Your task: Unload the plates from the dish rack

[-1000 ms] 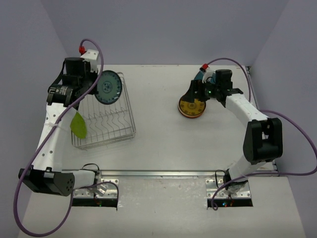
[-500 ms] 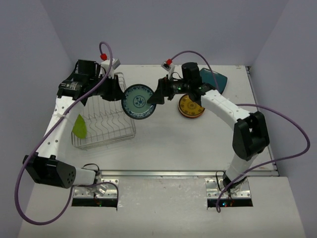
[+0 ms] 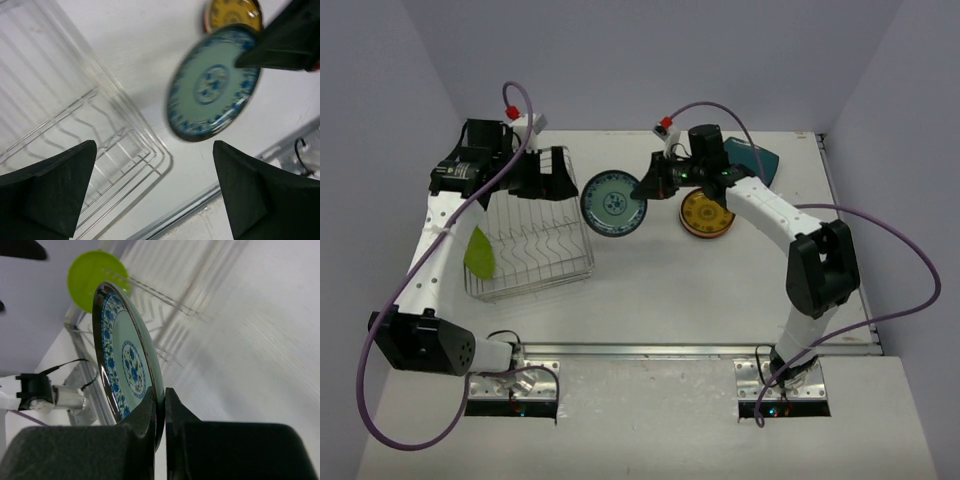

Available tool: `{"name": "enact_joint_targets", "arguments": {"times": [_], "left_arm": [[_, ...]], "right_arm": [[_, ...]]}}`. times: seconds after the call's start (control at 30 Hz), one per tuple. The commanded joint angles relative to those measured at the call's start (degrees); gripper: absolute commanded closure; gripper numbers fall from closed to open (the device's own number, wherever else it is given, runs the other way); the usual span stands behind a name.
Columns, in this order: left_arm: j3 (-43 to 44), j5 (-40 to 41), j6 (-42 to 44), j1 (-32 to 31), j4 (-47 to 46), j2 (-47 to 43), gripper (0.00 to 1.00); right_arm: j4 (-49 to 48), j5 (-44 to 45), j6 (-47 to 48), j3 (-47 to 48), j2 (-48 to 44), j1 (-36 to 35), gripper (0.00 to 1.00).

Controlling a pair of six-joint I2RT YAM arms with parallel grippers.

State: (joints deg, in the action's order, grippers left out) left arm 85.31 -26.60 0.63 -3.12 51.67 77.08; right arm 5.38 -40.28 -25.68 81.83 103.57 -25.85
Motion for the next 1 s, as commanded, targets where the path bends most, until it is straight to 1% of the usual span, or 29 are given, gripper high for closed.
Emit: {"name": "enact_joint_targets", "arguments": {"times": [0.0,0.07,0.13,0.2,0.27,0.37,0.53,0.63,0.7,0.73,0.77,0.8,0.83,0.9,0.93,0.97], "left_arm": [[1.9,5.4,-4.4,10.2,0.1,1.8,0.0],[0.8,8.5,-4.4,12.6,-0.3,1.2,0.0],[-1.0,12.7,-4.9,12.9,-2.8,-0.5,0.0],[-2.8,15.2,-5.2,12.9,-4.3,-2.1,0.0],[-3.7,17.6,-5.3,12.8,-5.4,-3.3,0.0],[-3.9,20.1,-5.8,13.0,-4.9,-2.9,0.0],[-5.4,21.6,-5.5,12.9,-5.4,-4.2,0.0],[-5.7,23.5,-4.9,12.9,-5.1,-4.4,0.0],[-6.3,24.7,-4.6,12.9,-5.1,-4.9,0.0],[-6.6,25.2,-4.5,12.9,-5.2,-5.1,0.0],[-7.0,25.7,-4.3,12.9,-5.3,-5.4,0.0],[-7.6,27.0,-4.2,12.9,-5.4,-5.7,0.0],[-8.2,29.2,-4.1,12.9,-5.4,-6.1,0.0],[-9.2,34.3,-3.5,13.0,-5.4,-6.6,0.0],[-10.2,35.5,-3.0,13.0,-5.4,-7.3,0.0],[-10.9,36.9,-2.9,13.0,-5.4,-7.5,0.0]], "right_arm": [[1.2,4.5,2.4,-7.2,-5.4,9.0,1.0],[1.5,5.2,4.8,-11.5,-7.1,17.3,1.0],[2.4,6.4,7.3,-14.2,-6.7,23.3,1.0],[3.1,6.6,9.1,-14.6,-5.3,26.7,1.0],[5.1,6.2,10.1,-13.4,-2.1,30.3,1.0],[7.0,4.6,8.4,-10.1,2.1,32.7,1.0],[8.1,3.7,6.1,-5.2,7.2,33.0,1.0],[10.6,3.0,5.4,-1.7,10.5,33.0,1.0],[12.1,2.8,5.7,-0.4,11.7,33.0,0.96],[12.6,2.8,5.9,-0.1,11.9,32.9,0.89],[13.0,2.8,6.3,0.0,12.0,32.9,0.81],[14.2,3.2,6.9,0.2,11.8,32.7,0.62],[14.9,4.4,7.6,-0.2,11.3,32.4,0.47],[15.7,7.3,8.9,-1.5,10.1,31.9,0.25],[15.6,8.3,9.5,-2.2,8.7,31.8,0.06],[15.4,9.5,9.7,-2.8,8.4,31.5,0.02]]}}
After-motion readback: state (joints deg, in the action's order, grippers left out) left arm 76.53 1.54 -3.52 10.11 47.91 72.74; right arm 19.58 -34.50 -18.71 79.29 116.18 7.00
